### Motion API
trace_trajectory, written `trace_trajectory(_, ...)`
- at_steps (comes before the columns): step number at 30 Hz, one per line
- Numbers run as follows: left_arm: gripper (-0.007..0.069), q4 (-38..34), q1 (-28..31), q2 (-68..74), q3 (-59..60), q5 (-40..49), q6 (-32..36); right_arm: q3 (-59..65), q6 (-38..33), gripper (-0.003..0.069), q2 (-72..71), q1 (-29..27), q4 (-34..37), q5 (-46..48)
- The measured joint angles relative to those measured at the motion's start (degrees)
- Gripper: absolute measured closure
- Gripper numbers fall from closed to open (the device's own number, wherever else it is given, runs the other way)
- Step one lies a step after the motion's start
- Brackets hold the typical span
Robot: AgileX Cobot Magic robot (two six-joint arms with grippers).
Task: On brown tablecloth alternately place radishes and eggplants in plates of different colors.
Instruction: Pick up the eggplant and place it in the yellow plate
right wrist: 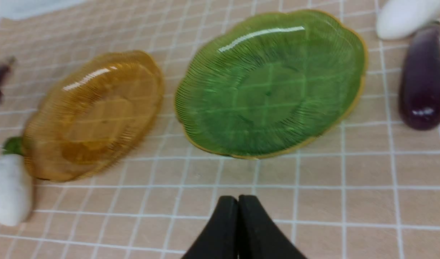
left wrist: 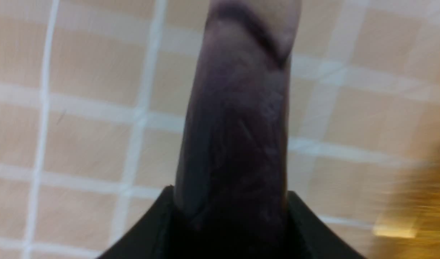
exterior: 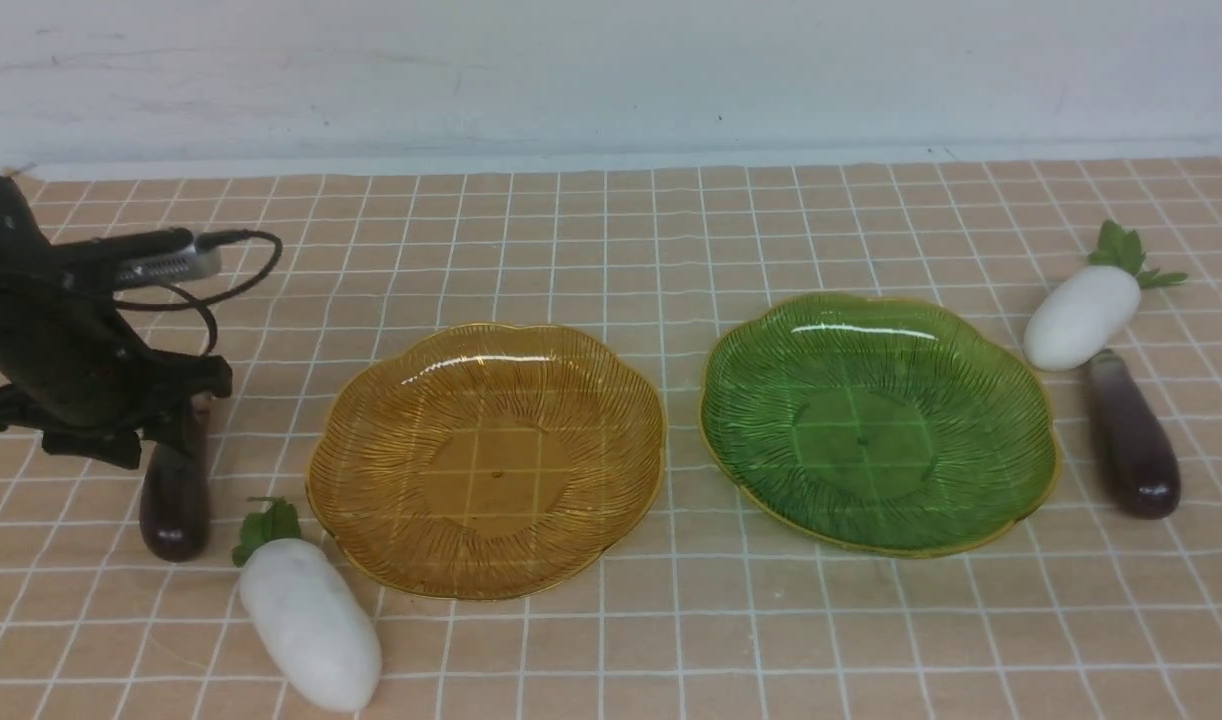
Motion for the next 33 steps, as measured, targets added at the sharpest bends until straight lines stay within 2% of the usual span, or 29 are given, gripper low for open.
trace_trajectory(4, 0.0359, -8.00, -5.22, -2.83, -6.42, 2.18, 3.54, -2.88, 2.91, 0.0673, 7.91, 0.00, -4.61, -0.03)
trace_trajectory(6, 0.0361, -12.47, -9.90, -2.87, -7.67, 2.61, 6.65, -6.19, 3.57, 0.0673, 12.58, 0.00, -6.68, 0.97)
trace_trajectory(8, 0.0361, -13.33, -14.51, -1.80, -7.67, 2.72, 9.12, -9.81, 3.74, 0.0673, 17.45, 0.00, -9.00, 2.01)
trace_trajectory(11, 0.0355, -10.40, -20.14, 1.54, -7.67, 2.66, 9.66, -15.09, 4.98, 0.0673, 24.41, -0.12, -12.76, 3.15)
trace_trajectory(15, 0.0307, -6.90, -22.62, 5.39, -7.67, 3.11, 6.69, -19.27, 8.83, 0.0673, 32.86, -4.17, -17.71, 3.33)
trace_trajectory(17, 0.0256, -6.41, -22.68, 6.02, -7.67, 4.35, 5.41, -20.88, 9.65, 0.0673, 36.74, -7.60, -18.08, 3.67)
trace_trajectory(20, 0.0139, -4.70, -22.68, 6.08, -7.94, 6.18, 4.90, -23.80, 9.75, 0.0673, 44.47, -13.02, -16.60, 3.67)
trace_trajectory(22, 0.0084, -2.81, -22.68, 6.08, -8.50, 7.69, 4.62, -25.28, 9.64, 0.0664, 48.40, -13.75, -16.29, 2.92)
trace_trajectory(24, 0.0067, -0.34, -22.68, 6.08, -9.97, 10.54, 3.72, -26.86, 8.36, 0.0628, 53.44, -13.53, -15.31, 1.08)
trace_trajectory(25, 0.0094, 0.67, -22.63, 6.08, -11.22, 12.62, 3.16, -27.54, 7.45, 0.0602, 55.64, -13.07, -15.17, 0.04)
trace_trajectory(27, 0.0199, 1.95, -22.63, 5.58, -13.75, 16.23, 2.96, -29.54, 5.21, 0.0516, 60.69, -11.82, -15.12, -2.23)
trace_trajectory(30, 0.0447, 3.94, -22.63, 3.23, -15.40, 18.08, 2.96, -32.92, 3.55, 0.0373, 67.84, -10.09, -14.89, -4.86)
trace_trajectory(31, 0.0519, 4.70, -22.63, 1.88, -15.58, 18.36, 2.96, -34.64, 3.30, 0.0306, 70.39, -9.56, -14.89, -5.61)
trace_trajectory(33, 0.0599, 6.14, -22.63, -1.86, -15.48, 18.96, 2.49, -37.45, 3.09, 0.0192, 75.94, -8.84, -14.89, -6.27)
